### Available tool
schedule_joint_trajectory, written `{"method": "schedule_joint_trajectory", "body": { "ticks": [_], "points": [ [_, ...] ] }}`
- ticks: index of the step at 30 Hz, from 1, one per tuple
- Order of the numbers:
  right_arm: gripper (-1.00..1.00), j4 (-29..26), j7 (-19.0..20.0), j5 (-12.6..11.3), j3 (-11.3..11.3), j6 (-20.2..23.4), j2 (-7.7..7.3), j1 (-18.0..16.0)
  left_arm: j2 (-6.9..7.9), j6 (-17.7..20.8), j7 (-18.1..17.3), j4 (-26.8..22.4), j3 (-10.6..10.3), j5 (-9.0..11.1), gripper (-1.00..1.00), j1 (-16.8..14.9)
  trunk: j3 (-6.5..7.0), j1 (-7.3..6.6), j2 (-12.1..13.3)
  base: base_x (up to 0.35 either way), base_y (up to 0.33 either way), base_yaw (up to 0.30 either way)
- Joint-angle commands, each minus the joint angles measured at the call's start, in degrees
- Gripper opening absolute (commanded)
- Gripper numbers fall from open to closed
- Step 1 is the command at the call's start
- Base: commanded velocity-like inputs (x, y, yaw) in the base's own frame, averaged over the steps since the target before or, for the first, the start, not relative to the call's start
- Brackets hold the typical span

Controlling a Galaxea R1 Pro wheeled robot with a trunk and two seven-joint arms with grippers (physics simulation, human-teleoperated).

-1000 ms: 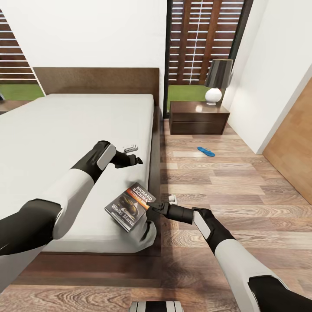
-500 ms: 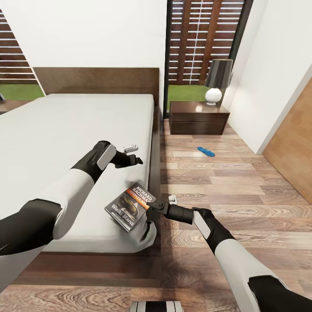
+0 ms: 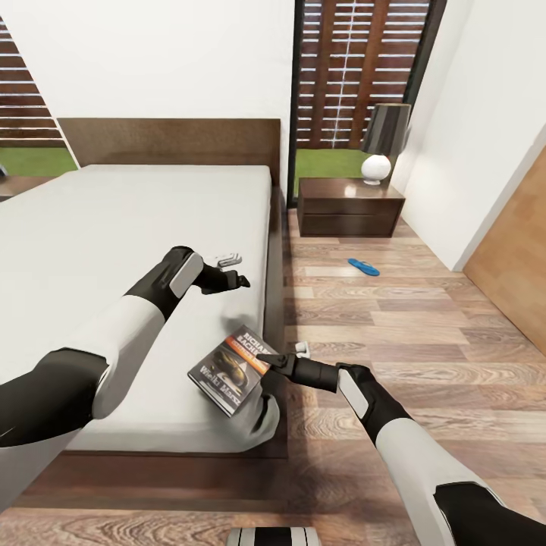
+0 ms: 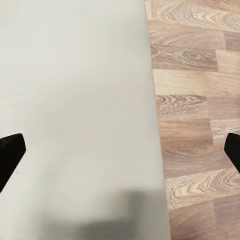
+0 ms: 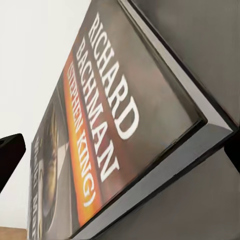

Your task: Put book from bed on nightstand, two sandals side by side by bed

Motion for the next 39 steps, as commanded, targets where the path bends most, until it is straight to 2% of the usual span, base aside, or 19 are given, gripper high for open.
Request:
{"method": "schedule_joint_trajectory", "body": {
  "ticks": [1,26,27,39],
  "points": [
    [1.00,0.0,-0.1,-0.4,0.1,0.4,-0.02,0.0,0.05,0.1,0.2,0.0,-0.3,0.3,1.00,0.0,-0.04,-0.01,0.0,0.038,0.030,0.000],
    [1.00,0.0,-0.3,-0.3,0.1,0.4,-0.02,0.0,0.09,0.1,0.2,0.0,-0.3,0.3,1.00,0.0,-0.04,-0.01,0.0,0.007,0.006,0.000],
    [-1.00,0.0,-0.3,-0.3,0.1,0.4,-0.02,0.0,0.09,0.1,0.2,0.0,-0.3,0.3,1.00,0.0,-0.04,-0.01,0.0,0.000,0.000,0.000],
    [-1.00,0.0,-0.4,-0.3,0.1,0.4,-0.02,0.0,0.13,0.1,0.2,0.0,-0.3,0.3,1.00,0.0,-0.04,-0.01,0.0,0.000,0.000,0.000]
  ]
}}
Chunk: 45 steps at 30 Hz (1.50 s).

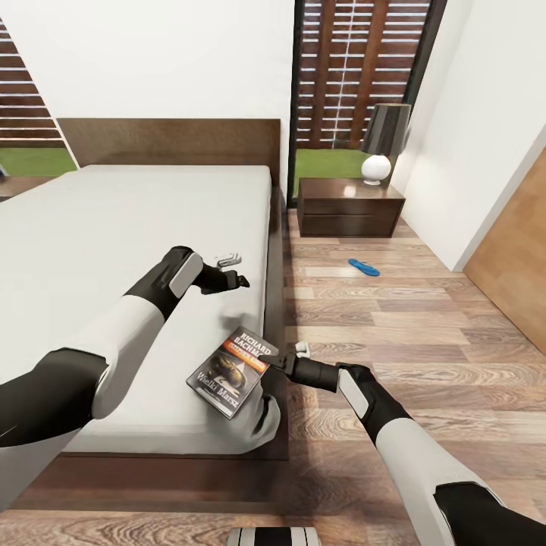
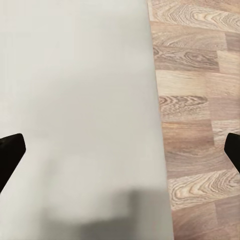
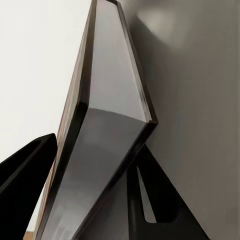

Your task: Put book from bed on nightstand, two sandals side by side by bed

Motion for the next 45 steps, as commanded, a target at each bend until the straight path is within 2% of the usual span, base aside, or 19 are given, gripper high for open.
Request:
{"method": "schedule_joint_trajectory", "body": {
  "ticks": [1,13,33,45],
  "points": [
    [-1.00,0.0,-0.2,0.0,0.2,0.1,-0.03,0.0,0.04,0.1,0.2,0.0,-0.3,0.3,1.00,0.0,-0.05,-0.01,0.0,0.000,0.000,0.000],
    [-1.00,0.0,-0.2,0.0,0.2,0.1,-0.03,0.0,0.08,0.1,0.2,0.0,-0.3,0.3,1.00,0.0,-0.05,-0.01,0.0,0.000,0.000,0.000],
    [-1.00,0.0,-0.2,0.0,0.2,0.1,-0.20,0.0,0.38,0.2,0.3,0.2,-0.3,0.1,1.00,0.0,4.38,-0.52,0.3,0.000,0.000,0.000],
    [-1.00,0.0,-0.3,0.0,0.2,0.1,-0.20,0.0,0.43,0.2,0.4,0.4,-0.2,0.1,1.00,0.0,6.54,-3.16,5.1,0.000,0.000,0.000]
  ]
}}
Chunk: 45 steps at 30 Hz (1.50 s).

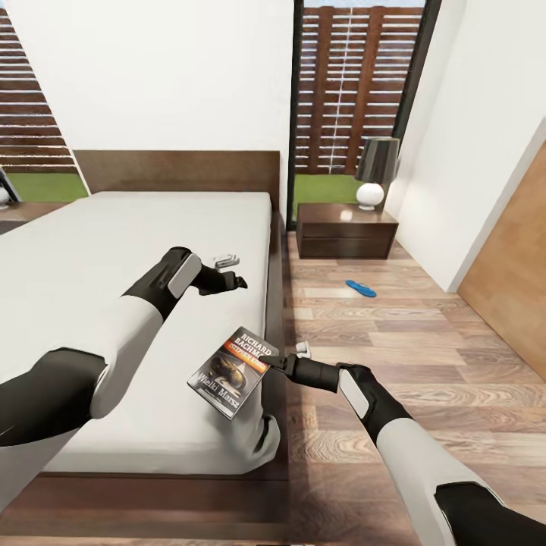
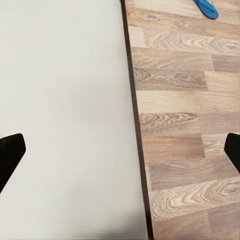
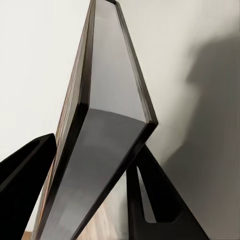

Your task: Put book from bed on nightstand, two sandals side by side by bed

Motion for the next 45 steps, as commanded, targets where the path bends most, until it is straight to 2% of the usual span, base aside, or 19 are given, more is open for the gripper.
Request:
{"method": "schedule_joint_trajectory", "body": {
  "ticks": [1,7,12,15,45],
  "points": [
    [-1.00,0.0,-0.1,-0.3,0.2,0.3,-0.03,0.0,0.04,0.1,0.2,0.0,-0.3,0.4,1.00,0.0,0.13,-0.23,0.4,0.000,0.000,0.000],
    [-1.00,0.0,-0.2,-0.4,0.2,0.3,-0.03,0.0,0.19,0.1,0.3,0.0,-0.3,0.4,1.00,0.0,1.21,-1.55,2.8,0.000,0.000,0.000],
    [-1.00,0.0,-2.9,-0.4,0.2,0.3,-0.10,0.0,1.39,0.1,0.3,0.0,-0.2,0.4,1.00,0.0,2.11,-2.65,4.8,0.000,0.000,0.000],
    [-1.00,0.0,-3.4,-0.5,0.2,0.3,-0.10,0.0,1.63,0.1,0.4,0.0,-0.3,0.4,1.00,0.0,2.65,-3.31,6.0,0.000,0.000,0.000],
    [-1.00,0.0,-3.6,-0.4,0.1,0.3,-0.89,0.0,2.50,0.0,0.9,1.4,-0.2,0.4,1.00,0.0,8.03,-9.90,18.0,0.000,0.000,0.000]
  ]
}}
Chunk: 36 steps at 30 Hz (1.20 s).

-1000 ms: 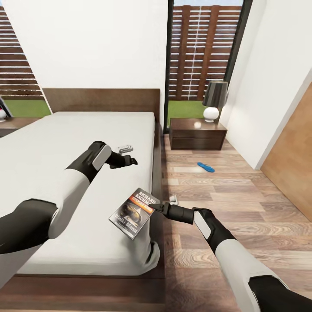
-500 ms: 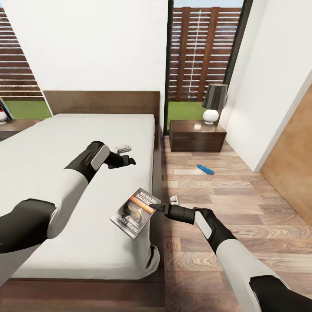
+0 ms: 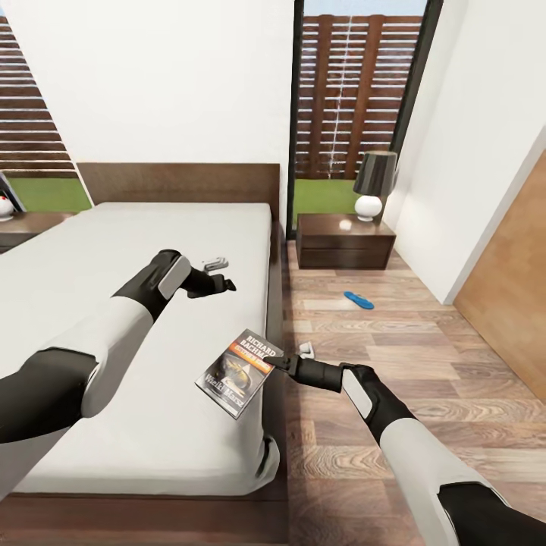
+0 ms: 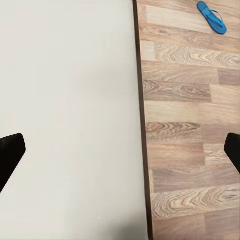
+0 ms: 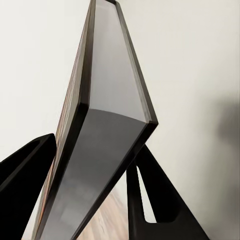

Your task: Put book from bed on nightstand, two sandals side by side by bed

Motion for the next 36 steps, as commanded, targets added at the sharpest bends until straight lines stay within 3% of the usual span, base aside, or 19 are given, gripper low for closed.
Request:
{"method": "schedule_joint_trajectory", "body": {
  "ticks": [1,10,22,36],
  "points": [
    [-1.00,0.0,-0.1,-0.3,0.1,0.3,-0.03,0.0,0.05,0.2,0.3,0.0,-0.3,0.4,1.00,0.0,0.13,-0.23,0.4,0.000,0.000,0.000],
    [-1.00,0.0,-0.2,-0.3,0.1,0.3,-0.16,0.0,0.06,0.1,0.3,0.1,-0.3,0.4,1.00,0.0,1.75,-2.21,4.0,0.000,0.000,0.000],
    [-1.00,0.0,-0.2,-0.3,0.1,0.3,-1.61,0.0,0.09,0.1,0.5,0.1,-0.3,0.4,1.00,0.0,3.90,-4.85,8.8,0.000,0.000,0.000],
    [-1.00,-0.1,-0.2,-0.3,0.1,0.2,-1.71,0.0,0.10,0.1,0.5,0.1,-0.3,0.4,1.00,0.0,6.51,-7.92,14.4,-0.006,0.000,0.000]
  ]
}}
